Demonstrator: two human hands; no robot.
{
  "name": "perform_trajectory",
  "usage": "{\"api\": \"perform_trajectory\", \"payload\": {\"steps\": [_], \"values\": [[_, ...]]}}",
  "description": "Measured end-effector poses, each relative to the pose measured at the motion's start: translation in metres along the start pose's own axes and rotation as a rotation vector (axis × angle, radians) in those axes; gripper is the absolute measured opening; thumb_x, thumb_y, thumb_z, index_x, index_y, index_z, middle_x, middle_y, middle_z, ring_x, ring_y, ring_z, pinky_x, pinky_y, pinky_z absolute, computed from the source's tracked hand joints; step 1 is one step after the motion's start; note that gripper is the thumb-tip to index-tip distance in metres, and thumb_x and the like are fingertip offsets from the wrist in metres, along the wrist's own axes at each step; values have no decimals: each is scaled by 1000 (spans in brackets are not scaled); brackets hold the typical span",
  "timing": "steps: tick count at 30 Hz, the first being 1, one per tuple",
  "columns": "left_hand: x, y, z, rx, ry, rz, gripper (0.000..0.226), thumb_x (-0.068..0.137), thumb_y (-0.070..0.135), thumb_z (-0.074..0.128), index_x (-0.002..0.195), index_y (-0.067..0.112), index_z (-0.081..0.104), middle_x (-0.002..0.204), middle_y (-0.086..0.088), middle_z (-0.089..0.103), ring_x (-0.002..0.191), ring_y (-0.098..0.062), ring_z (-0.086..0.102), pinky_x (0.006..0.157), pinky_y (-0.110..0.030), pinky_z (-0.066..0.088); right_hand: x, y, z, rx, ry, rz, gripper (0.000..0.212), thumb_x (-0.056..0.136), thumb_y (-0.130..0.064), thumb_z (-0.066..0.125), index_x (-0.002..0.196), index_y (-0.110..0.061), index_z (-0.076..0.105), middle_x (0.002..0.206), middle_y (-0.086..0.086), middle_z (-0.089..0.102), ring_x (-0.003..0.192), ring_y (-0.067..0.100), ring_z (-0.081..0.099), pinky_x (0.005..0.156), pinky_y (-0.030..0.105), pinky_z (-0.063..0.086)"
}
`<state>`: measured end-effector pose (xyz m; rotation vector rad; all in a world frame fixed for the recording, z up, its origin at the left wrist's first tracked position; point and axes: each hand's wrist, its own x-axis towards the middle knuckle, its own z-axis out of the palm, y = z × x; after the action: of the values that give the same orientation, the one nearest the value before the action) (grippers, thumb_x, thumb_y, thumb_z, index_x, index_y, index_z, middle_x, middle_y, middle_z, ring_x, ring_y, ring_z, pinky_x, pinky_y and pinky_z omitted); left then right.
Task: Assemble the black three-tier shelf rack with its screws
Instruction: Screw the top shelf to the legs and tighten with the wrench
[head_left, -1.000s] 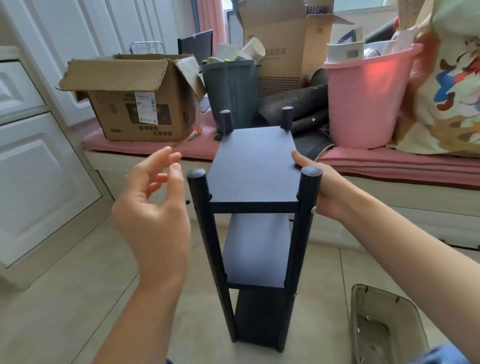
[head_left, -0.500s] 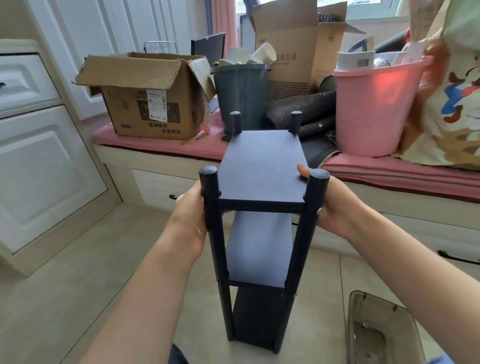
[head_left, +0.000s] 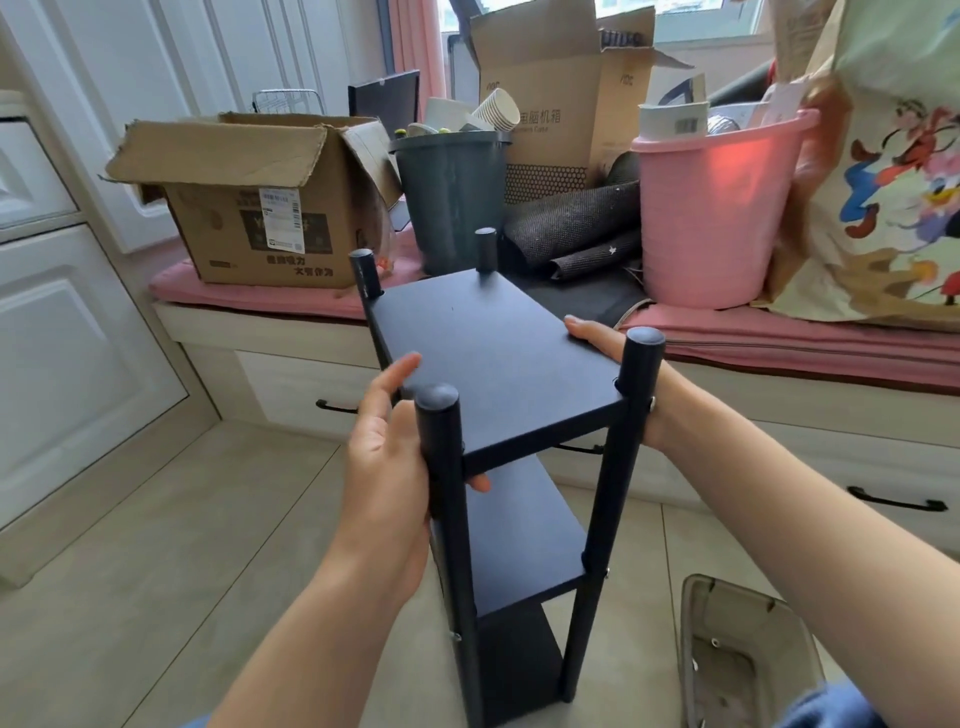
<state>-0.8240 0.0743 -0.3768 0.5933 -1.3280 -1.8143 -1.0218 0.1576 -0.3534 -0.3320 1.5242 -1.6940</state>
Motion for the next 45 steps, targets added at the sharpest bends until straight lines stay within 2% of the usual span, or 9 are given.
{"api": "perform_trajectory", "payload": {"steps": [5,8,12,17,21,25,30,37,45], "values": [[-2,-2,13,-28,71,27,13,95,15,58,83,10,60,49,6,48,37,-19,47,38,-28,44,2,4,-8,-62,241,-100,49,91,-22,53,42,-20,60,46,-7,51,38,8,45,39,17,34],[3,-10,19,-90,140,63,28,94,7,50,69,13,62,46,4,44,35,-19,41,37,-26,37,-6,7,-15,-255,301,-241,13,71,-20,53,63,-12,60,47,-6,56,48,12,47,50,20,38],[9,-19,31,-104,265,77,47,92,5,41,57,24,66,50,2,50,39,-20,45,38,-25,36,-14,8,-33,-339,353,-338,14,90,-12,49,76,-10,52,58,2,53,44,12,38,46,19,29],[11,-27,49,-91,413,128,42,92,8,36,69,20,69,70,-11,58,47,-28,52,39,-27,41,-35,7,-43,-276,352,-319,36,103,-26,43,70,-12,50,50,5,56,35,15,45,33,21,33],[4,-34,71,-68,440,181,38,100,9,32,86,18,66,76,-1,65,54,-28,61,41,-25,47,-46,10,-37,-279,157,-239,52,106,-36,38,82,1,66,73,17,74,62,27,73,48,26,55],[-6,-44,87,14,309,135,32,102,24,40,91,42,64,100,-14,61,96,-40,61,82,-56,58,-40,12,-31,-167,-50,-171,50,105,-38,42,99,3,68,89,19,76,80,29,76,60,28,59],[-5,-50,85,46,173,128,35,109,24,41,102,51,63,119,11,62,120,-29,61,106,-55,48,-33,12,-26,-113,-48,-135,29,103,-30,50,93,-7,64,79,13,75,66,21,72,59,28,57],[-1,-51,77,62,59,126,22,96,47,46,114,56,55,138,5,52,128,-39,56,110,-55,44,-26,16,-21,25,-67,-103,21,99,-28,58,86,-11,57,64,6,70,57,17,68,55,27,54],[1,-51,75,40,-38,119,35,106,41,41,132,64,41,157,7,37,141,-38,45,115,-57,37,-23,22,-15,162,-46,-140,29,97,-24,61,108,3,61,87,23,73,79,32,75,64,33,61]]}}
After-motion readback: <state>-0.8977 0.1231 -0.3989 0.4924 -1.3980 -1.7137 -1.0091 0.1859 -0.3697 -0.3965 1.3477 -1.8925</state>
